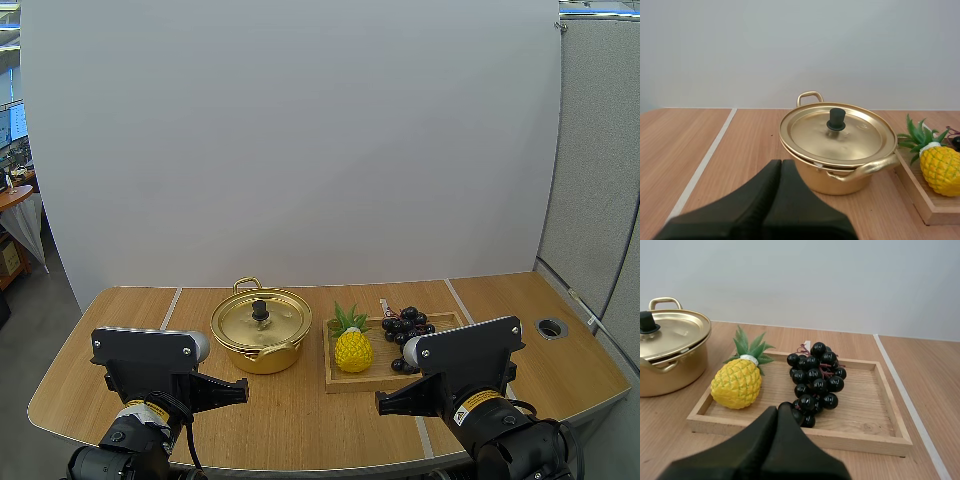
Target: Open the pot, put the grape inside, and close it
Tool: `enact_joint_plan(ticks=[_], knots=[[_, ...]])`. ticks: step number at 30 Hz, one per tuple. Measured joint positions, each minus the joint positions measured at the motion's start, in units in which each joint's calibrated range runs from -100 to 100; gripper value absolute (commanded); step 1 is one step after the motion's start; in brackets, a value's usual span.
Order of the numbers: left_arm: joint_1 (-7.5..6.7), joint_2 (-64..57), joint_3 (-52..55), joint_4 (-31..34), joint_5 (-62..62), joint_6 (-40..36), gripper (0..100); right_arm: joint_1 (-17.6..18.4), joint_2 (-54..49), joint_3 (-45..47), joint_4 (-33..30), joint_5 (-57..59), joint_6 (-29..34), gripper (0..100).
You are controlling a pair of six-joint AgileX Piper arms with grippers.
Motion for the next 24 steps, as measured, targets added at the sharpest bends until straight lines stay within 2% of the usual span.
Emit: enact_joint_plan(ticks=[24], knots=[[0.0, 0.0, -0.41, 0.0, 0.54, 0.4, 0, 0.0, 0.0, 0.0, 0.12, 0.0, 0.0, 0]])
